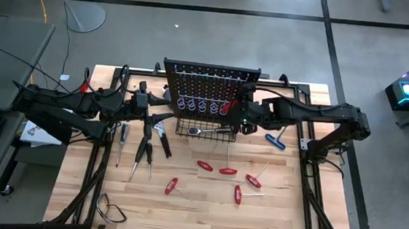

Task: Hang tools onto peg board
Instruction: Hang the red allen wrench on the peg board

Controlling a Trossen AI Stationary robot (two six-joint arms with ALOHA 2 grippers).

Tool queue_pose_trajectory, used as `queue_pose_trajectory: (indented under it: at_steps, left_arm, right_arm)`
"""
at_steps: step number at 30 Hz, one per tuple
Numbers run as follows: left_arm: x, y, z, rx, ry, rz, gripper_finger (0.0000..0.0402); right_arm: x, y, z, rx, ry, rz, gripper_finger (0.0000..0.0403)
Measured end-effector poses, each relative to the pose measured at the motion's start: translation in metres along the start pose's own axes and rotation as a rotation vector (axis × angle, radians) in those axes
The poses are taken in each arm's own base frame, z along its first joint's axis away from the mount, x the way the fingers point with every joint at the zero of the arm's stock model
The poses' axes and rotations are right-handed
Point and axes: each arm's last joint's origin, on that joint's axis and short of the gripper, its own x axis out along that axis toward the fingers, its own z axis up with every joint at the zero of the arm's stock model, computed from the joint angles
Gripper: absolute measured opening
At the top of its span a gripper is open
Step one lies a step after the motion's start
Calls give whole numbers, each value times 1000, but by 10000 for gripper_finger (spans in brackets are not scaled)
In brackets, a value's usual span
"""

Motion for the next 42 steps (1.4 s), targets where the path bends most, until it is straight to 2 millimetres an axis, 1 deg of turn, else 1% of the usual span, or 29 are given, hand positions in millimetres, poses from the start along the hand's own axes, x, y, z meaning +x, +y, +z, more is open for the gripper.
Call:
queue_pose_trajectory:
  at_steps: [4, 10, 12, 15, 17, 22, 24, 26, 36, 42]
  left_arm:
    - [0, 0, 0, 0, 0, 0, 179]
    - [0, 0, 0, 1, 1, 0, 179]
    - [0, 0, 0, 1, 1, 0, 179]
    - [0, 0, 0, 1, 1, 1, 179]
    - [0, 0, 0, 1, 1, 1, 179]
    - [0, 0, 0, 0, 0, 1, 179]
    - [0, 0, 0, 1, 1, 1, 179]
    - [0, 0, 0, 0, 0, 1, 179]
    - [0, 0, 0, 0, 0, 14, 179]
    - [0, 1, 0, 0, 0, 18, 179]
  right_arm:
    - [6, -2, 1, -68, 8, -2, 162]
    - [26, 7, 12, -191, 69, -10, 157]
    - [32, 9, 15, -205, 106, -39, 142]
    - [38, 11, 17, -211, 146, -71, 99]
    - [38, 11, 17, -210, 145, -70, 68]
    - [37, 11, 15, -214, 155, -78, 63]
    - [34, 11, 15, -203, 155, -87, 24]
    - [33, 10, 16, -182, 145, -96, 1]
    - [15, 3, 6, -131, 112, -110, 4]
    - [10, -2, 3, -104, 128, -166, 2]
